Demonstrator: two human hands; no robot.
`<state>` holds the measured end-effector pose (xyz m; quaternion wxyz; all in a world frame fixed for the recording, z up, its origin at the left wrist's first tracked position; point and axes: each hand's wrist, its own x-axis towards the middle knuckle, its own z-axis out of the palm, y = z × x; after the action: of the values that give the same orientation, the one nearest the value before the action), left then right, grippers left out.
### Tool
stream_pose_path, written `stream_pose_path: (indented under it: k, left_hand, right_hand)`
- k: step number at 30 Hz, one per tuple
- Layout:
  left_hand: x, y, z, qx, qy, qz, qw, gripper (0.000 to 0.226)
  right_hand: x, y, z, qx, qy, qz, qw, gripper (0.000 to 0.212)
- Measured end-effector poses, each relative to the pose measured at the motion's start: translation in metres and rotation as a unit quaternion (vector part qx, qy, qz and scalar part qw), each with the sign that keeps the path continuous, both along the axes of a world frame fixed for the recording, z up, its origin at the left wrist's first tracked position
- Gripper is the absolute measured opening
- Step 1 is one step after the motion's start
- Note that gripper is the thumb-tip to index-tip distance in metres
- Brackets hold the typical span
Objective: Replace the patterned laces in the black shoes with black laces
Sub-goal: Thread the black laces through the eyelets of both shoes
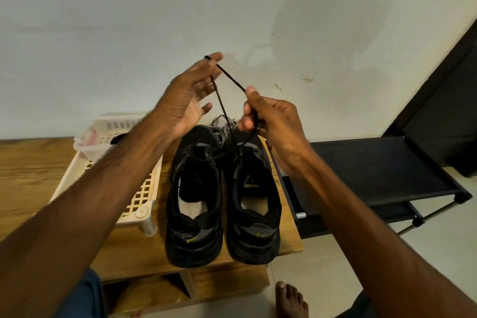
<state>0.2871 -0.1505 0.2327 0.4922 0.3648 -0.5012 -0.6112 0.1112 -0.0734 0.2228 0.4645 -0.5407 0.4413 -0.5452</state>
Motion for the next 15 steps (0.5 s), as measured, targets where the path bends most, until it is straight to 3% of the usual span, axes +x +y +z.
stream_pose_path:
  k: [3,5,11,13,15]
  left_hand:
    - [0.017,-0.012,-0.007,0.062,0.011,0.095,0.994,0.049]
    - [0.024,-0.017,-0.015,0.082,-0.011,0.151,0.985,0.045]
    - [0.036,-0.025,-0.023,0.055,-0.109,0.306,0.944,0.016]
    - [0.040,-0.026,-0.032,0.022,-0.203,0.339,0.918,0.027]
    - [0.040,-0.024,-0.044,-0.079,-0.384,0.378,0.839,0.040]
  right_hand:
    - [-0.013,0.000,0.003,0.026,-0.071,-0.034,0.997,0.034]
    - [-0.022,-0.001,0.001,0.042,-0.065,-0.057,0.995,0.032]
    - [-0.039,-0.004,-0.006,0.072,-0.049,-0.109,0.990,0.026]
    - [-0.040,-0.004,-0.006,0.079,-0.044,-0.104,0.990,0.024]
    - [-0.039,-0.004,-0.008,0.087,-0.001,-0.086,0.992,0.024]
